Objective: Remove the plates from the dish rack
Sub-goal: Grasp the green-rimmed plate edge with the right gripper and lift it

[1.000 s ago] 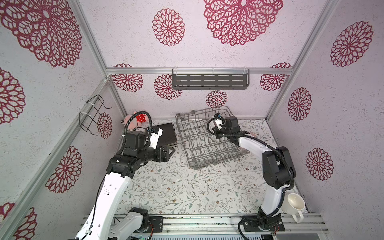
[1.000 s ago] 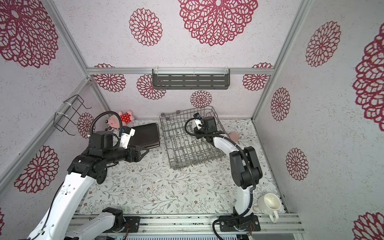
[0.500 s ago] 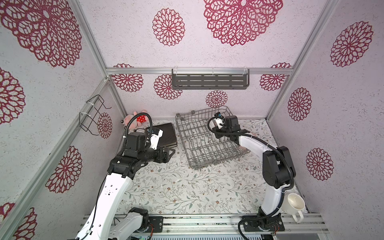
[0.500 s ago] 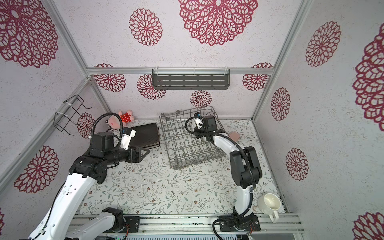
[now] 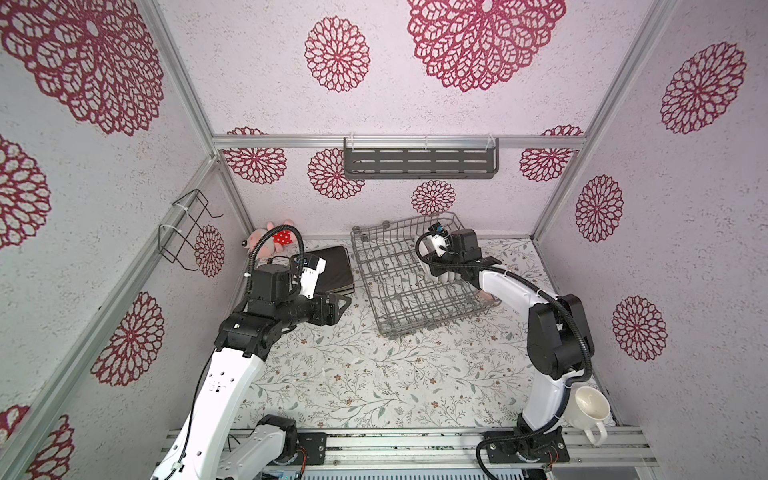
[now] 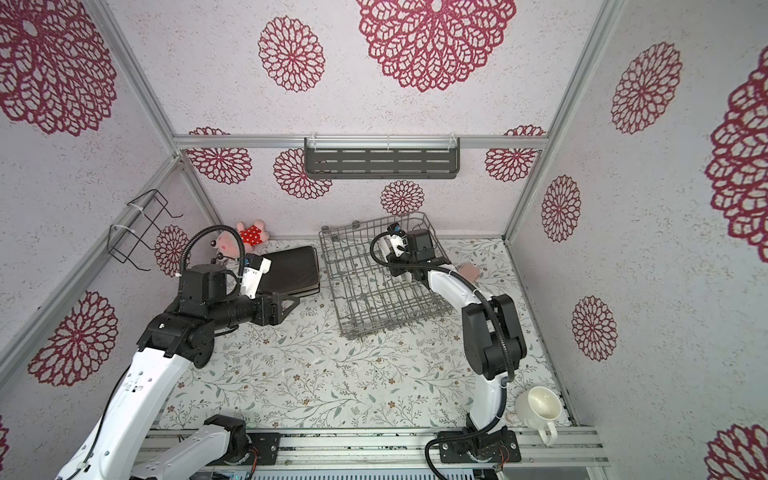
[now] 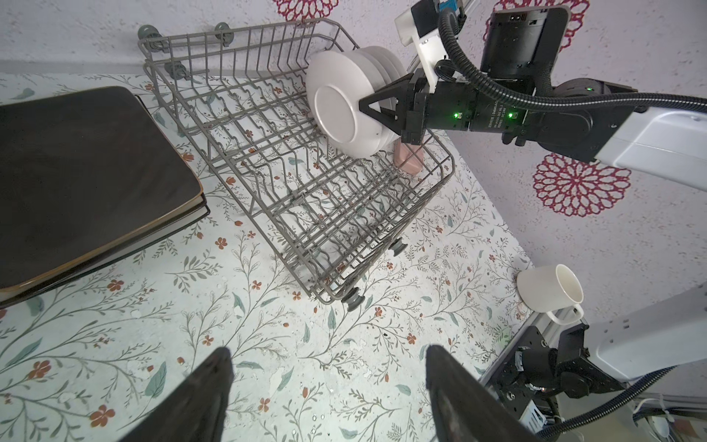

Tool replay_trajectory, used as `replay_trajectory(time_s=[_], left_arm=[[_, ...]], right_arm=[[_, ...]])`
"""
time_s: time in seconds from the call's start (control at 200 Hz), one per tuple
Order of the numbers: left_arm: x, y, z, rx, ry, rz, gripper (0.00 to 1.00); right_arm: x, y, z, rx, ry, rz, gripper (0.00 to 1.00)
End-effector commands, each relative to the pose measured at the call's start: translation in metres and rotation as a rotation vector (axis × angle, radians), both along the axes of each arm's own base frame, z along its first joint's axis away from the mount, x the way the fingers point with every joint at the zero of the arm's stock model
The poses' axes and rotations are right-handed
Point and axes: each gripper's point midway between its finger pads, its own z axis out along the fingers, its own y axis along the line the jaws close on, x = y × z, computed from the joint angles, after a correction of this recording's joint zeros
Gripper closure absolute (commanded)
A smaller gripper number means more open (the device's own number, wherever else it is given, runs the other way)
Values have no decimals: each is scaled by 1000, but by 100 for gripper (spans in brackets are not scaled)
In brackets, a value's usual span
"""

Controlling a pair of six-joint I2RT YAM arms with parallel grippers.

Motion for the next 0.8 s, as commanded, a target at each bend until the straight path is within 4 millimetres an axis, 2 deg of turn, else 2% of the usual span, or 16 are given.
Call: replay_trajectory(time_s=[0.0,0.215,0.35,0.52,0.795], left_arm=[[-5,-5,13,-7,-70,-43,19],[-20,-4,26,-19,-86,-54,18],[-30,0,41,-26,-122,-48,17],[-40,6,58,-31,-170,-24,16],[-60,18,79,-24,-229,13,15]], right_arm=[[-4,6,117,68,-288,33,100],[-14,17,133,82,-307,65,100],[-26,32,142,84,-327,111,100],[-47,63,150,40,-366,186,100],[-97,113,153,-97,-465,325,100]])
